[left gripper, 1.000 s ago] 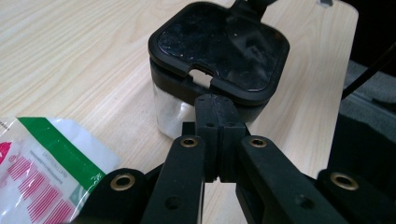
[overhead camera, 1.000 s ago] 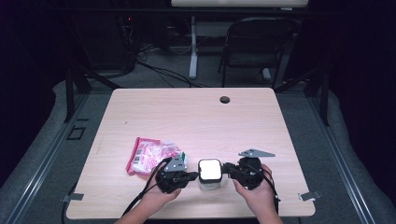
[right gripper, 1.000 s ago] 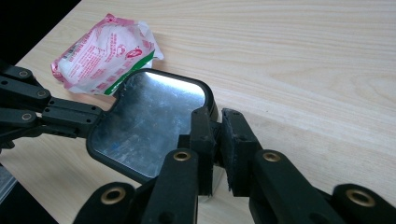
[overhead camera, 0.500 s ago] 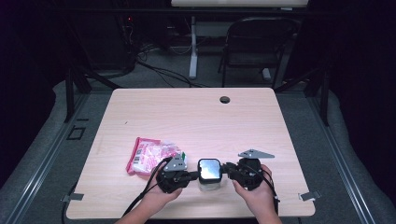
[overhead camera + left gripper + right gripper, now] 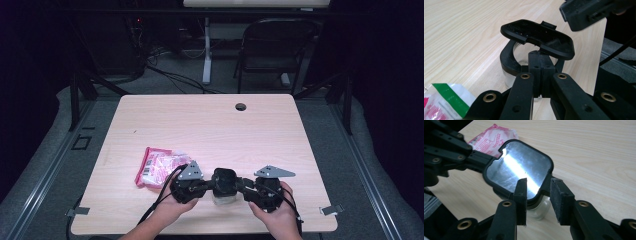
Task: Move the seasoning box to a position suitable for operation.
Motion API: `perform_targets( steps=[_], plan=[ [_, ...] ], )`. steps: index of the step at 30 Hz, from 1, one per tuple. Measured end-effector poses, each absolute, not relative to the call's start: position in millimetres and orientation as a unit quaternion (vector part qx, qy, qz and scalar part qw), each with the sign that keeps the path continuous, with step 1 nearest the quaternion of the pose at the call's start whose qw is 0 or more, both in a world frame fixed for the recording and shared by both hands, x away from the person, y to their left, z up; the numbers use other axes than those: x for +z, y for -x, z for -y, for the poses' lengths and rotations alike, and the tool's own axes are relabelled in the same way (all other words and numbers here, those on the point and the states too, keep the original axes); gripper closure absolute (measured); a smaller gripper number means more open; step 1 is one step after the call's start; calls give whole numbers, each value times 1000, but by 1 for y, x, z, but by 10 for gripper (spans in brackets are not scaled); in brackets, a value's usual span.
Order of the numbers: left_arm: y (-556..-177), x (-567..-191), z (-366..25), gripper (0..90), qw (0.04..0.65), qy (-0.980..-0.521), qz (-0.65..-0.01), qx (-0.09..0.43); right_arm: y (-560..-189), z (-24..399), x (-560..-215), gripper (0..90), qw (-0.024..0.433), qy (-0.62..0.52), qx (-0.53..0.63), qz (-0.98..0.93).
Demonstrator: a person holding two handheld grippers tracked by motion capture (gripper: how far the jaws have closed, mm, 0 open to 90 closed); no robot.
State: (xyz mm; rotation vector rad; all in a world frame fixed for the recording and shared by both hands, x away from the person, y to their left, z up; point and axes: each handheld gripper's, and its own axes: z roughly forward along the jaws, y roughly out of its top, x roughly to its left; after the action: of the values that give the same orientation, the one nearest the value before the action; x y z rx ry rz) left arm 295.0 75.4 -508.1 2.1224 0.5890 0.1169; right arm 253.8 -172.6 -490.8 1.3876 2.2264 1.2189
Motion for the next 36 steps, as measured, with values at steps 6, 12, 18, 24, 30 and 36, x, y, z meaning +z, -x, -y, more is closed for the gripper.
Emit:
perform_targets(
  steps=[6, 12, 18, 24, 30, 36],
  plan=[
    [-297, -503, -72, 900, 458, -858, -229, 44, -246, 169, -490, 606, 128, -454, 413, -779],
    [-298, -498, -68, 900, 464, -856, -225, 42, -240, 165, -492, 555, 133, -436, 406, -792],
    [-297, -495, -66, 900, 469, -854, -221, 40, -239, 160, -496, 516, 144, -430, 404, -795],
    [-294, -493, -67, 900, 472, -852, -221, 43, -244, 150, -503, 442, 173, -420, 404, -794],
    [-293, -494, -67, 900, 474, -851, -224, 45, -246, 144, -505, 444, 200, -417, 401, -791],
    [-296, -496, -71, 894, 473, -848, -234, 49, -248, 147, -506, 477, 187, -432, 410, -782]
  ],
)
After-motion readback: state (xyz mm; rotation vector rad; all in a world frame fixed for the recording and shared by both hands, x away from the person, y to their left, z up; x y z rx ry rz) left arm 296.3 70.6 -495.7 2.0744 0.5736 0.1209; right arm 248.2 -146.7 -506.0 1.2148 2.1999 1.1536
